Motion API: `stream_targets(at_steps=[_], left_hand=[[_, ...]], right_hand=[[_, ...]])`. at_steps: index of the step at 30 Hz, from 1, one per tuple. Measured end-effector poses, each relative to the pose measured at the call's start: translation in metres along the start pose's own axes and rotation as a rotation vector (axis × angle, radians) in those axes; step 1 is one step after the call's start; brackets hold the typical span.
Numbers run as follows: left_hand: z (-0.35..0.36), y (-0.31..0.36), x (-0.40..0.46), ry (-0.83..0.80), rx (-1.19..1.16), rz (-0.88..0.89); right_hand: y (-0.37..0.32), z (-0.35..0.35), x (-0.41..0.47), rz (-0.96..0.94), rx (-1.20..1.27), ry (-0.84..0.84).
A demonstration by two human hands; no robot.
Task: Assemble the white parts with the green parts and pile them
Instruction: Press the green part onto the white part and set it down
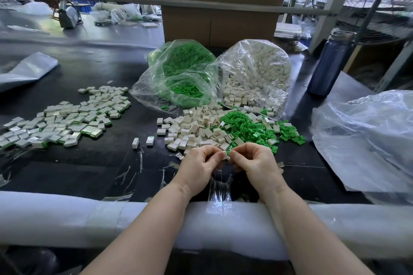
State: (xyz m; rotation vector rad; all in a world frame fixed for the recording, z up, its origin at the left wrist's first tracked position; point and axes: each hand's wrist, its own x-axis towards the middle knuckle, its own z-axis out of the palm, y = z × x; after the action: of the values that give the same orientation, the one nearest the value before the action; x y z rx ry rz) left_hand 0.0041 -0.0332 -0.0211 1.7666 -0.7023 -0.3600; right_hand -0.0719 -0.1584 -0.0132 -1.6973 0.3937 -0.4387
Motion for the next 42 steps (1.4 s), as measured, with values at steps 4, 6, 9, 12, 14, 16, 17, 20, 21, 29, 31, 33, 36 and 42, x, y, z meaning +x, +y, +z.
stream_targets(at_steps=[4,6,9,12,14,16,17,20,21,29,31,33,36,42], left_hand=[[0.000,0.000,0.000,-0.017,0.031,-0.002],[-0.001,0.000,0.000,-0.020,0.067,-0.002],[-0.001,-0.001,-0.001,-0.028,0.090,-0.009],[0.000,-0.002,-0.001,-0.054,0.178,0.007],[0.000,-0.003,-0.001,-0.051,0.204,0.010],[0.001,-0.001,-0.001,-0.038,0.165,0.009],[0.001,0.000,-0.002,-0.028,0.139,0.013],[0.002,0.002,-0.001,-0.002,0.107,0.039],[0.002,0.002,-0.001,0.000,0.093,0.045],[0.003,0.006,-0.004,0.015,0.034,0.031],[0.003,0.007,-0.005,0.018,0.035,0.028],[0.003,0.007,-0.004,0.019,0.041,0.021],[0.001,0.006,-0.004,0.020,0.008,0.000],[0.001,0.009,-0.004,-0.004,-0.076,0.023]], right_hand=[[-0.002,0.001,-0.001,0.012,-0.028,-0.016],[-0.003,0.001,-0.001,0.017,-0.033,-0.029],[-0.004,0.001,-0.002,0.020,-0.066,-0.051],[-0.003,0.000,-0.002,0.013,-0.128,-0.084],[-0.002,0.000,-0.002,0.009,-0.125,-0.085],[-0.002,0.001,-0.002,0.002,-0.083,-0.067],[-0.002,0.001,-0.002,0.000,-0.051,-0.054],[-0.001,0.001,-0.001,-0.010,0.024,-0.024],[-0.001,0.001,-0.001,-0.014,0.038,-0.024],[-0.001,0.001,-0.001,-0.094,0.026,-0.049],[-0.001,0.001,-0.001,-0.115,0.025,-0.053],[-0.002,0.001,-0.001,-0.126,0.018,-0.062],[-0.001,0.000,-0.002,-0.114,0.060,-0.078],[0.001,0.002,-0.001,-0.065,0.132,-0.107]])
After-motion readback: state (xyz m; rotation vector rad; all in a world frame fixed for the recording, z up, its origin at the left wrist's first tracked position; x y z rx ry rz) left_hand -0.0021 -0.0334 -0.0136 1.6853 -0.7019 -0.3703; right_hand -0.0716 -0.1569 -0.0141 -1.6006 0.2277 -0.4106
